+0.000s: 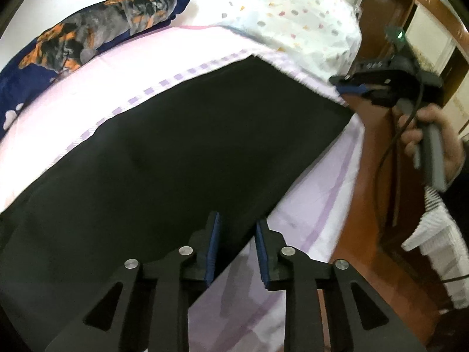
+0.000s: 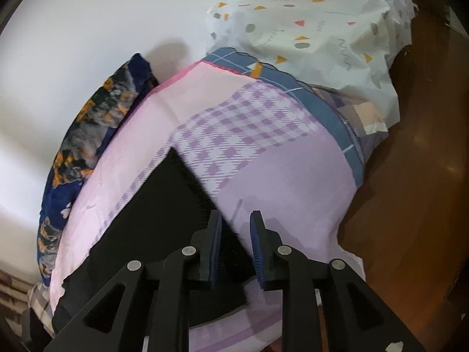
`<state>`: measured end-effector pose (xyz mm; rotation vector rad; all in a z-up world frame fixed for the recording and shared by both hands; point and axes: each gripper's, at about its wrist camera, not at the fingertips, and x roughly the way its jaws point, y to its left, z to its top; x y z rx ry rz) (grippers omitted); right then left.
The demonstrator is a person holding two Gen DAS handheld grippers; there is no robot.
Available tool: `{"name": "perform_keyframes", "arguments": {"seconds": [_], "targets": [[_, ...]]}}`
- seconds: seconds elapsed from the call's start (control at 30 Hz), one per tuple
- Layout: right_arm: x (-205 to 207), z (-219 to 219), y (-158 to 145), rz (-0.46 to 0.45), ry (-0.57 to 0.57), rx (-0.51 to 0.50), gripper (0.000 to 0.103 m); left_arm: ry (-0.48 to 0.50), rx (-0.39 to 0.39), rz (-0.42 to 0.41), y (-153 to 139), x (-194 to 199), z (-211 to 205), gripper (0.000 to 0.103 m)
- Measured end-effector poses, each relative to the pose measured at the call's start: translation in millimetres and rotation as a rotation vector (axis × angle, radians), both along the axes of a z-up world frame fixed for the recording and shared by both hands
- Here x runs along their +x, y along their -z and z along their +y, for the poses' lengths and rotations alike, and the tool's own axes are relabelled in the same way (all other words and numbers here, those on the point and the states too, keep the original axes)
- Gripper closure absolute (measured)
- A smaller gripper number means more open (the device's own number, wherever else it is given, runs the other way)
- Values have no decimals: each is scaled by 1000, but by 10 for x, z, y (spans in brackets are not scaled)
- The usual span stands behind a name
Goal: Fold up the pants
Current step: 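Smooth the folded trousers with the left gripper while the right gripper releases the leg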
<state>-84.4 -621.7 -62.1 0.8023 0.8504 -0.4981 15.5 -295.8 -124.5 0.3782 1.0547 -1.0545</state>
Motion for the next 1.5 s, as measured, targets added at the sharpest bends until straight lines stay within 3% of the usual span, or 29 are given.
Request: {"name": "perform_keyframes", "arguments": {"seconds": [0.1,0.23,0.4,0.63,0.93,0.97,1.07,1.13,1.3,1.5], "targets": [[134,103,-40,-12,-50,3,74,-7,-56,1,-131,18,67,67],[445,228,-59,-12,-139,-1,74,-68,-91,-38,-274,156,228,63],[911,201,-19,27,-216,8,74,-207,-42,-96,-277,512,525,63],[1396,28,94,94,-246,21,73,-376,26,-107,-155,1053,938,63],[1716,119,199,181,-283,-54,66,-411,43,-103,-5,1196,1117,63],[1747,156,202,193,-294,-71,67,-410,44,-104,15,1197,1123,63],[1807,248,203,276,-307,-178,89,-410,49,-104,73,1209,1120,63],[1791,278,187,283,-306,-218,96,-411,36,-98,74,1220,1131,63],[1731,235,165,241,-237,-192,99,-443,-2,-86,15,1279,1325,63],[1820,237,51,222,-191,-274,103,-552,1,-116,-55,1413,1875,63]]}}
